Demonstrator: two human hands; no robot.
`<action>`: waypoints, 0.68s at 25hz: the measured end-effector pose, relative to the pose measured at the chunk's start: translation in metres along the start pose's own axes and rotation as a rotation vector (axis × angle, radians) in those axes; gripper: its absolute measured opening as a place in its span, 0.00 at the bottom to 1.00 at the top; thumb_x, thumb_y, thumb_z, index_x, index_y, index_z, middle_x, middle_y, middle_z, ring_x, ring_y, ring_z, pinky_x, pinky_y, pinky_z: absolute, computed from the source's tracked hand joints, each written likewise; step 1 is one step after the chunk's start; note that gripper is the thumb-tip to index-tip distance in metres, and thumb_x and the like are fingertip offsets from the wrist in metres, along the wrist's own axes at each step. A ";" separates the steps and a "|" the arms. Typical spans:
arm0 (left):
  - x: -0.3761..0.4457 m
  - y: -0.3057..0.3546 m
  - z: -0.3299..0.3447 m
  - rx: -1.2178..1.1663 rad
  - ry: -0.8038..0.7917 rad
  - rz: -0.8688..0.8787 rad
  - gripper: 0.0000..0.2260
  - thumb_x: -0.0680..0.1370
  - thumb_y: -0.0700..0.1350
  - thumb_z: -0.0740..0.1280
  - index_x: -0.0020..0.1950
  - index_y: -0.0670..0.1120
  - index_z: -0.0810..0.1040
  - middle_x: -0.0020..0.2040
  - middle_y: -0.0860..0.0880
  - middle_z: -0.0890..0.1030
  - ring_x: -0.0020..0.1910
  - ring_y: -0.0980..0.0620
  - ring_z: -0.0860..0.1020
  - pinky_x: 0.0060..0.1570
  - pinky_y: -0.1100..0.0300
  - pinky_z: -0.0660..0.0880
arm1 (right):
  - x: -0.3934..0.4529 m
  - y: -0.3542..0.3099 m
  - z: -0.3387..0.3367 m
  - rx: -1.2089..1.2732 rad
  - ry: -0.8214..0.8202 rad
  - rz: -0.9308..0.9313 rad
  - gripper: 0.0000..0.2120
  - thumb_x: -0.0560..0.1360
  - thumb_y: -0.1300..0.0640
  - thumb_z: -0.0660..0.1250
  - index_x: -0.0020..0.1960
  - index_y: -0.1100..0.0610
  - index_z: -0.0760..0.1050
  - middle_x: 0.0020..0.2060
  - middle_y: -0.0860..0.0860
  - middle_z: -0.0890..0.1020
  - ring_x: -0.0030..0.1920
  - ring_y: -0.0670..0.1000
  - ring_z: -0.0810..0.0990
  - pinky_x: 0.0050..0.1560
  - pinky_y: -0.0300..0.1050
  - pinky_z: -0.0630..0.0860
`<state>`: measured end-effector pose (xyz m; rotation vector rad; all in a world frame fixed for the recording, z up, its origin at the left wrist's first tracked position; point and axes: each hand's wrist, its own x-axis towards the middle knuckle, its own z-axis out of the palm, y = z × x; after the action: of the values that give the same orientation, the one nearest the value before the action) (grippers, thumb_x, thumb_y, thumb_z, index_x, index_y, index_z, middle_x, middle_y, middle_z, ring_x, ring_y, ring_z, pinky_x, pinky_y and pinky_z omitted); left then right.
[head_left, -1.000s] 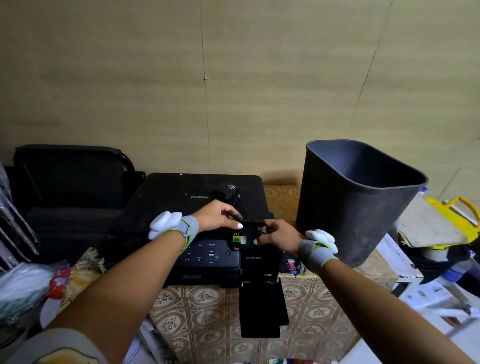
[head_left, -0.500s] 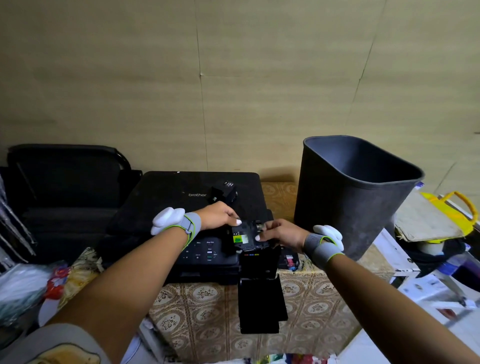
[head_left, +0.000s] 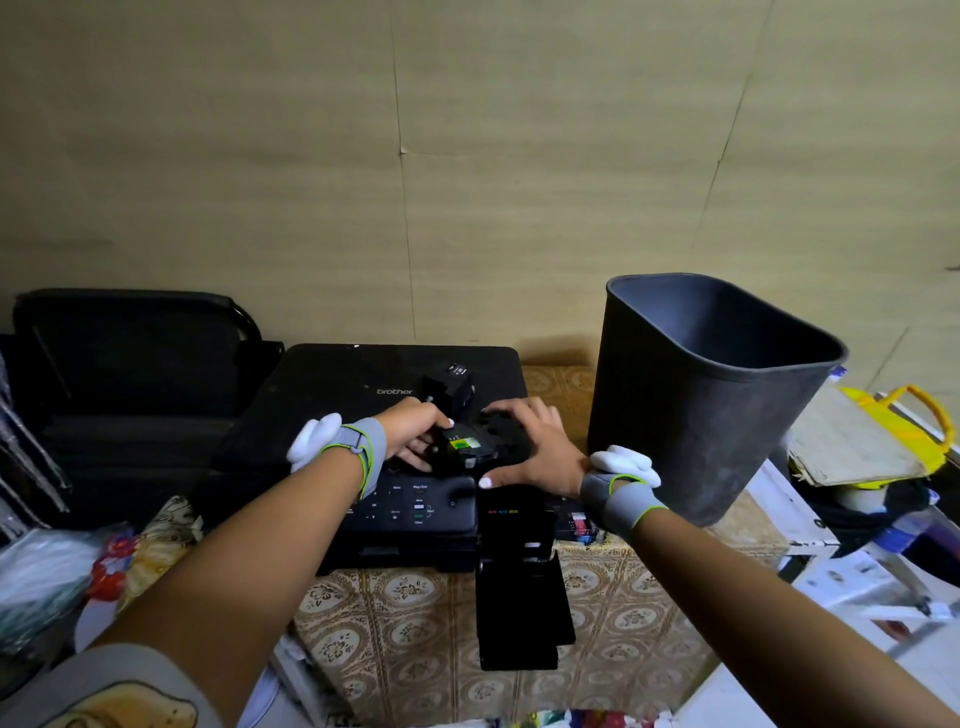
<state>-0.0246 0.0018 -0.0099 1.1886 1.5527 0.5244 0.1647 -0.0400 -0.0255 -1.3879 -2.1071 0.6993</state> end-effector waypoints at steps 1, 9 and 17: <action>0.000 0.000 -0.001 -0.036 0.010 -0.008 0.08 0.80 0.40 0.59 0.40 0.43 0.70 0.37 0.44 0.73 0.32 0.48 0.74 0.28 0.56 0.78 | 0.001 -0.002 0.002 -0.018 0.056 0.006 0.38 0.59 0.50 0.81 0.65 0.50 0.68 0.55 0.47 0.66 0.57 0.50 0.63 0.62 0.43 0.64; 0.002 0.004 -0.002 -0.350 0.106 0.008 0.13 0.82 0.38 0.55 0.38 0.43 0.67 0.37 0.44 0.71 0.34 0.49 0.72 0.52 0.46 0.74 | 0.016 -0.002 0.007 0.256 0.181 0.374 0.18 0.71 0.40 0.68 0.47 0.54 0.74 0.45 0.52 0.79 0.48 0.51 0.76 0.51 0.44 0.71; -0.003 0.005 0.007 -0.335 0.008 0.043 0.12 0.82 0.37 0.56 0.39 0.43 0.70 0.38 0.44 0.74 0.35 0.48 0.74 0.40 0.54 0.74 | 0.027 -0.007 0.015 0.384 0.150 0.465 0.11 0.71 0.49 0.70 0.40 0.56 0.75 0.37 0.54 0.77 0.38 0.51 0.74 0.41 0.43 0.69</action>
<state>-0.0167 0.0000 -0.0069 0.9639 1.3833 0.7845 0.1411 -0.0191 -0.0282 -1.6532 -1.4445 1.0764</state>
